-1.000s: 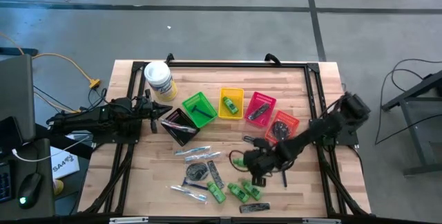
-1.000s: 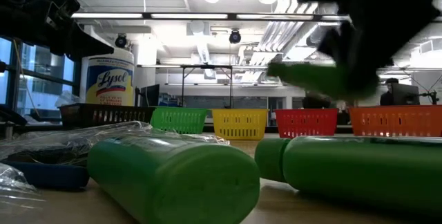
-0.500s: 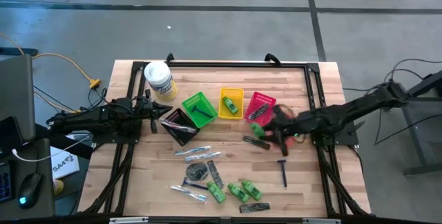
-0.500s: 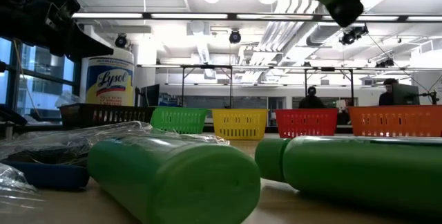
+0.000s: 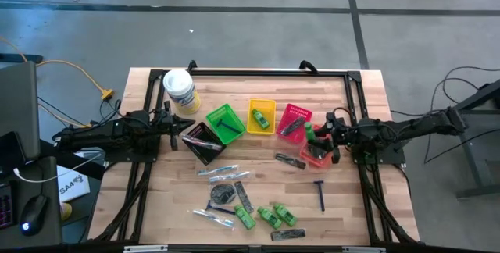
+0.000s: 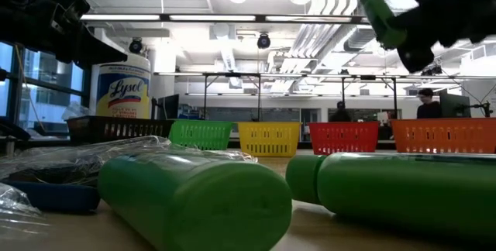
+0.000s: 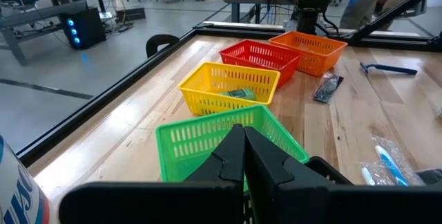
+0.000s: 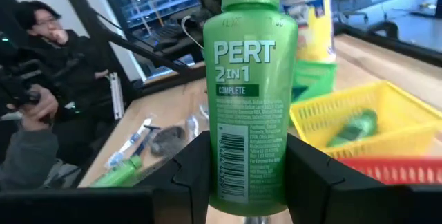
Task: Pick & Place Travel size toiletries
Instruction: Put the right green bottle shampoo into the yellow bin
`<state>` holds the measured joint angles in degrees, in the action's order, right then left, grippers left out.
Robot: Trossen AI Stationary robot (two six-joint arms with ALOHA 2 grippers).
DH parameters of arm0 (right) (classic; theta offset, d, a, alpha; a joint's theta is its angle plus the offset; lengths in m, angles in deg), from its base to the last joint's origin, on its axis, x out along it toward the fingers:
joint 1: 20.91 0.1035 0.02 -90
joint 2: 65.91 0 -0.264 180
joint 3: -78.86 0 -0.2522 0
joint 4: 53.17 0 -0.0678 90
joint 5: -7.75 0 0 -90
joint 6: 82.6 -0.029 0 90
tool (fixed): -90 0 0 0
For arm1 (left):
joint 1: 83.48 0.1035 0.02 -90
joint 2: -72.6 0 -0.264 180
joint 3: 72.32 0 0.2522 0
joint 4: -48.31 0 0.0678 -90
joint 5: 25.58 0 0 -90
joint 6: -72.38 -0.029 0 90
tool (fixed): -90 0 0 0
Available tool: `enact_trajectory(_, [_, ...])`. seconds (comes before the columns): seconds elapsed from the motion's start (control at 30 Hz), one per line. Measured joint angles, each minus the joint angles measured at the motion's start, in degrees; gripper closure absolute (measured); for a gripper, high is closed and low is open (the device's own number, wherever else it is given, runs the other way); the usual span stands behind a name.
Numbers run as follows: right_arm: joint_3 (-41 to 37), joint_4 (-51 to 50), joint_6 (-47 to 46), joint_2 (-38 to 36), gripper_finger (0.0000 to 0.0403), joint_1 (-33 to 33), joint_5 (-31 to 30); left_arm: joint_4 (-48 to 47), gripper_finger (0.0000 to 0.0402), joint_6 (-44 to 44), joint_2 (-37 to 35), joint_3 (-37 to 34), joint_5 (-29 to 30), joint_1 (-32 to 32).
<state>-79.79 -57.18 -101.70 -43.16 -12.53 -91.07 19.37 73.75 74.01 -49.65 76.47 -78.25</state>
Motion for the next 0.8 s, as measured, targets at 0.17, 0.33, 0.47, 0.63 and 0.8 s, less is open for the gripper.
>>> enact_trajectory(0.17, [-2.4, 0.4, -0.4, -3.9, 0.0274, -0.7, 0.3, 0.0, 0.0402, 0.0, 0.0, 0.0, 0.0, 0.0])
enact_trajectory(0.33, [-4.3, 1.4, 2.1, -6.1, 0.0274, -0.7, 0.2, 0.0, 0.0402, 0.0, 0.0, 0.0, 0.0, 0.0])
enact_trajectory(0.47, [-7.0, 4.8, 2.3, -7.5, 0.0273, -0.7, 0.3, 0.0, 0.0402, 0.0, 0.0, 0.0, 0.0, 0.0])
enact_trajectory(0.63, [-7.1, 3.4, 2.3, -7.7, 0.0277, -0.7, 0.2, 0.0, 0.0402, 0.0, 0.0, 0.0, 0.0, 0.0])
enact_trajectory(0.8, [-7.1, 3.5, 2.3, -7.7, 0.0276, -0.7, 0.0, 0.0, 0.0402, 0.0, 0.0, 0.0, 0.0, 0.0])
